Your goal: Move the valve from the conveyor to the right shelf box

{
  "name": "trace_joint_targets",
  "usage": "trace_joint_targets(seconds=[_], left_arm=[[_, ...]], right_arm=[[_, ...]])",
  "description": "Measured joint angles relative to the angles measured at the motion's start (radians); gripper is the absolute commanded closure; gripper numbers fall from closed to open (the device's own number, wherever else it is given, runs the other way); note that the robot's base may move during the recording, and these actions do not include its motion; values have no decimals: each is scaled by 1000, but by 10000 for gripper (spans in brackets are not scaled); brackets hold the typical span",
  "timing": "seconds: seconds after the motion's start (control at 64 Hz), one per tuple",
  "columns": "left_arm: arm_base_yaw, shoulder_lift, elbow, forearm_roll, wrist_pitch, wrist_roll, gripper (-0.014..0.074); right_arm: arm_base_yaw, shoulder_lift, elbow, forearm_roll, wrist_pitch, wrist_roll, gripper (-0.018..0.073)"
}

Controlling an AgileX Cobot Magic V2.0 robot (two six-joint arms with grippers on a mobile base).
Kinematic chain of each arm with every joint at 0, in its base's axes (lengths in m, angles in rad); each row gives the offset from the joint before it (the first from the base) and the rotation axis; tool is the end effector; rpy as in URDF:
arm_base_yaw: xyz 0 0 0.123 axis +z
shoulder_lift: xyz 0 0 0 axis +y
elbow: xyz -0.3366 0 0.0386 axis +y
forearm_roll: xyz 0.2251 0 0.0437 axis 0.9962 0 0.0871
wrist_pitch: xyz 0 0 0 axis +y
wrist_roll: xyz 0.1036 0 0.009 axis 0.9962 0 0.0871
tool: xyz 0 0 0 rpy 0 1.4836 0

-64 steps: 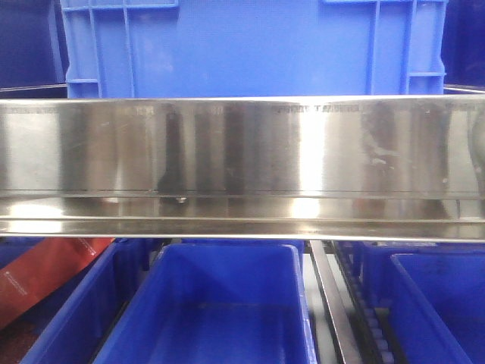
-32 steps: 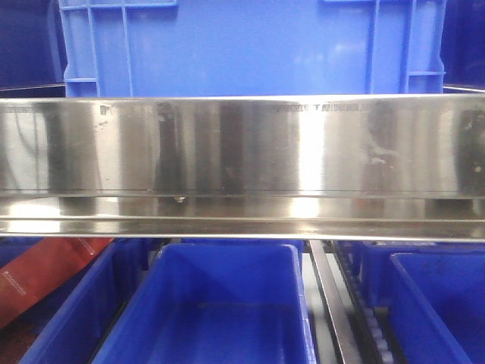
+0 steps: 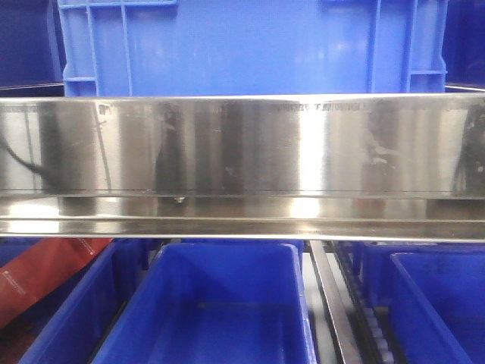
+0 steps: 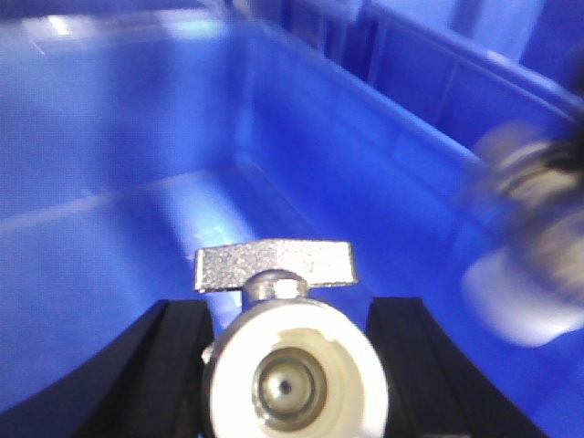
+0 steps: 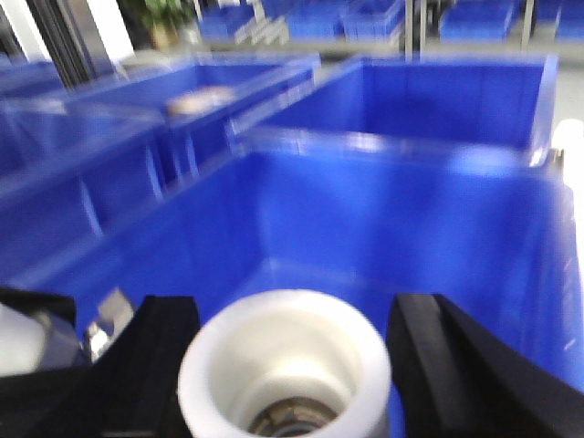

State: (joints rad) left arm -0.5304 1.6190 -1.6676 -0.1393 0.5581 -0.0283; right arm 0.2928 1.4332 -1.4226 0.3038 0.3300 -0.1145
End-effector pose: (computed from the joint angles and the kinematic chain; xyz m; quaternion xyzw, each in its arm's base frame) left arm 0.3172 -0.1949 0.4698 0.1795 0.8186 -0.2100 0.5035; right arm 0.3017 0.1015 0.4784 -0.0766 0.7824 0.1798 0.5914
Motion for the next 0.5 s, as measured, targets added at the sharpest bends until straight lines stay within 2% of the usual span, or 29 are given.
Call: trace_joint_targets(seconds=[0.281, 0.359, 0.422, 0.5], left_arm=[[47, 59, -23, -16, 57, -25, 705], [53, 63, -23, -17, 59, -27, 665], [58, 66, -23, -17, 59, -27, 592], [58, 66, -23, -20, 61, -27, 475]], right_arm=[[0, 83, 0, 0, 0, -2, 721], [0, 93, 0, 0, 0, -2, 705], [0, 97, 0, 0, 0, -2, 629], [0, 103, 0, 0, 0, -2, 470]])
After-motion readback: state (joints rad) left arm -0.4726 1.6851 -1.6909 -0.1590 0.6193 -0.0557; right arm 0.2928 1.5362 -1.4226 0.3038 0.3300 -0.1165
